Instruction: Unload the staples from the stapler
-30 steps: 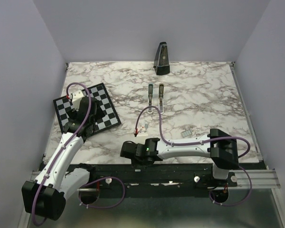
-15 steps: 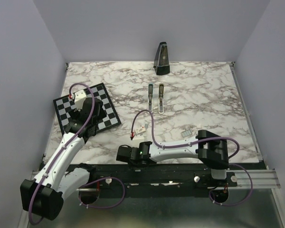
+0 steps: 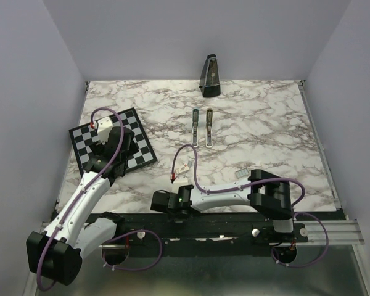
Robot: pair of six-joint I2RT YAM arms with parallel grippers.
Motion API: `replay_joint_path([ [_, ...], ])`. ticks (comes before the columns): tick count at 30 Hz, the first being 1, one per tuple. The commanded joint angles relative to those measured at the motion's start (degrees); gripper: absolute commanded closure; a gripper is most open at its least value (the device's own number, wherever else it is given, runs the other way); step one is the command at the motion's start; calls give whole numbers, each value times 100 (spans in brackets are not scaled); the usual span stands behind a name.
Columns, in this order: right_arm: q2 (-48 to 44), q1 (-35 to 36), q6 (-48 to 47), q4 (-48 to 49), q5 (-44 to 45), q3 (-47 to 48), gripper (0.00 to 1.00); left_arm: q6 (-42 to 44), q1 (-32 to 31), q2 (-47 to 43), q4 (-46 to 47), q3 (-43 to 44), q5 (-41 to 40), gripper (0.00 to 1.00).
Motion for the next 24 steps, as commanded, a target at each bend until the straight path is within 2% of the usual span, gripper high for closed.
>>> replay_joint_path([
  [1,66,104,280,-124,109,-14,46,-28,-39,-109,-85,14,-212,1],
  [8,392,165,420,-651,267,416,47,-28,-48,-161,-93,14,-247,1],
  [18,454,192,666,-713,249,311,49,-19,-101,-152,-76,23,-221,1],
  [24,480,227,632,-784,302,443,61,-10,-127,-188,-76,-4,-247,1],
])
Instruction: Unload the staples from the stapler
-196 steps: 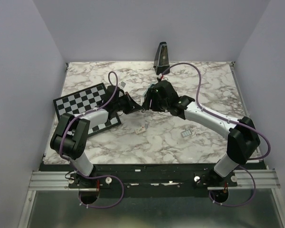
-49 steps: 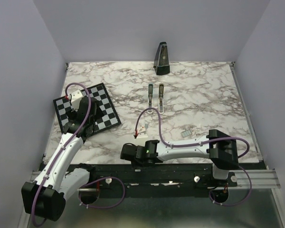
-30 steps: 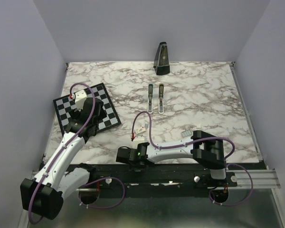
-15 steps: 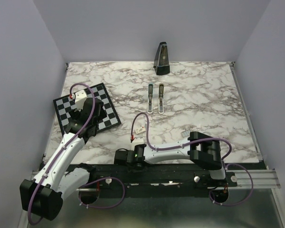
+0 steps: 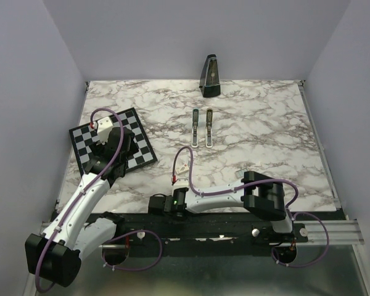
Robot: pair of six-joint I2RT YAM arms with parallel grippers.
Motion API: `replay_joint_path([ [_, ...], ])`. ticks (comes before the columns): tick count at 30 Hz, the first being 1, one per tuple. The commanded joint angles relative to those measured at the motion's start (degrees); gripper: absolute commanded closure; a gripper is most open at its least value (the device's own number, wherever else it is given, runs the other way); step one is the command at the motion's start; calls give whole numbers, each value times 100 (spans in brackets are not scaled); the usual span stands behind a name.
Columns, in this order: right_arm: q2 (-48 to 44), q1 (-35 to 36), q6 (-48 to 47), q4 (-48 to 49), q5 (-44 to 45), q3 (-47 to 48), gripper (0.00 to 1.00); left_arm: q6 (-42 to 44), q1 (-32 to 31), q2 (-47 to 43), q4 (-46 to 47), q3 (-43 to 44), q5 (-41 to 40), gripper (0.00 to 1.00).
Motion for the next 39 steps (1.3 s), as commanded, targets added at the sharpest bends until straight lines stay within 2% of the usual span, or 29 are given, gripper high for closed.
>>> replay_joint_path([
  [1,154,113,124,-329,241,170,62,-19,-51,-107,-67,5,-166,1],
  [14,-311,105,-60,-680,768,530,64,-10,-60,-116,-58,-4,-149,1],
  [23,-1004,-413,-350,-839,1295,57,64,-1,-60,-159,3,-4,0,1],
  [32,-2069,-2170,-763,-953,1700,-1156,62,324,-68,-142,425,-92,1326,1],
  [36,-2385,-3109,-1447,-375,1788,-1561,61,350,-60,-151,460,-21,1767,1],
  [39,-2421,-3602,-1589,-294,1579,-1579,61,342,-60,-326,539,-117,1847,1],
])
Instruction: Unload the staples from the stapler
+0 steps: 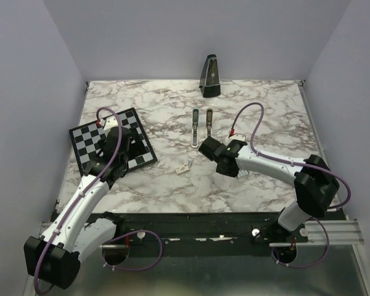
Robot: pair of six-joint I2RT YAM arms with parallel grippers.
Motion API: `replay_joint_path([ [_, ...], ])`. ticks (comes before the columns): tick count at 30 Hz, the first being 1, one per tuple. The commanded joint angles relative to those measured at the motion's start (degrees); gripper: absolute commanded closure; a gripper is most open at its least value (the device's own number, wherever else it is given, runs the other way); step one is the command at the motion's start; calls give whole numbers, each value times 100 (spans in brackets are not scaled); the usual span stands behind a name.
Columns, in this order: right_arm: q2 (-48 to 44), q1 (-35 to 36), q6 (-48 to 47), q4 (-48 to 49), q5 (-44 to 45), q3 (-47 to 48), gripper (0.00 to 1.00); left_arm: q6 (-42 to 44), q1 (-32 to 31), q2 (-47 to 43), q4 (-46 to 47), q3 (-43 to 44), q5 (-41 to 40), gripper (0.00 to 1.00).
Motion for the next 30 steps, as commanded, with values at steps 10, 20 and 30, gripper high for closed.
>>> replay_joint_path([
  [10,-110,-1394,434,248,-94,103,61,149,-22,-125,247,-96,719,1],
  [20,-567,-2001,874,230,-218,-257,61,167,-22,-222,220,-87,720,1],
  [30,-814,-2107,1428,362,-332,-802,61,97,-22,-336,194,-105,711,1],
])
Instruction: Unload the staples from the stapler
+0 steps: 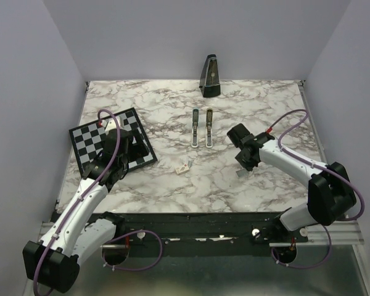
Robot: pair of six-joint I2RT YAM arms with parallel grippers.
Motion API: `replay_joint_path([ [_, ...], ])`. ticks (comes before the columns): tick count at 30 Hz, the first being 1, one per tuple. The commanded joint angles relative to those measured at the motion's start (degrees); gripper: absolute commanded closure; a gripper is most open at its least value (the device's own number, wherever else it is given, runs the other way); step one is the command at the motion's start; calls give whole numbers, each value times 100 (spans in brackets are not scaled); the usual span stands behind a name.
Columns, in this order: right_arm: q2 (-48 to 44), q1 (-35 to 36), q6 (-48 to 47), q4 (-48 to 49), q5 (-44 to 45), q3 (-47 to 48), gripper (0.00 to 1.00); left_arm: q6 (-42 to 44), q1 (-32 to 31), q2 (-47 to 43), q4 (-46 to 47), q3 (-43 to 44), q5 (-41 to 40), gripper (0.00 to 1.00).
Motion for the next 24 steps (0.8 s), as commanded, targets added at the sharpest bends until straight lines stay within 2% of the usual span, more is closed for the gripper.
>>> replay_joint_path([
  [1,-64,-54,472,23,18,-221,61,-15,-22,-119,32,55,101,1],
  [24,112,-160,1044,-47,-140,-327,58,-41,-22,-172,-20,81,31,1],
])
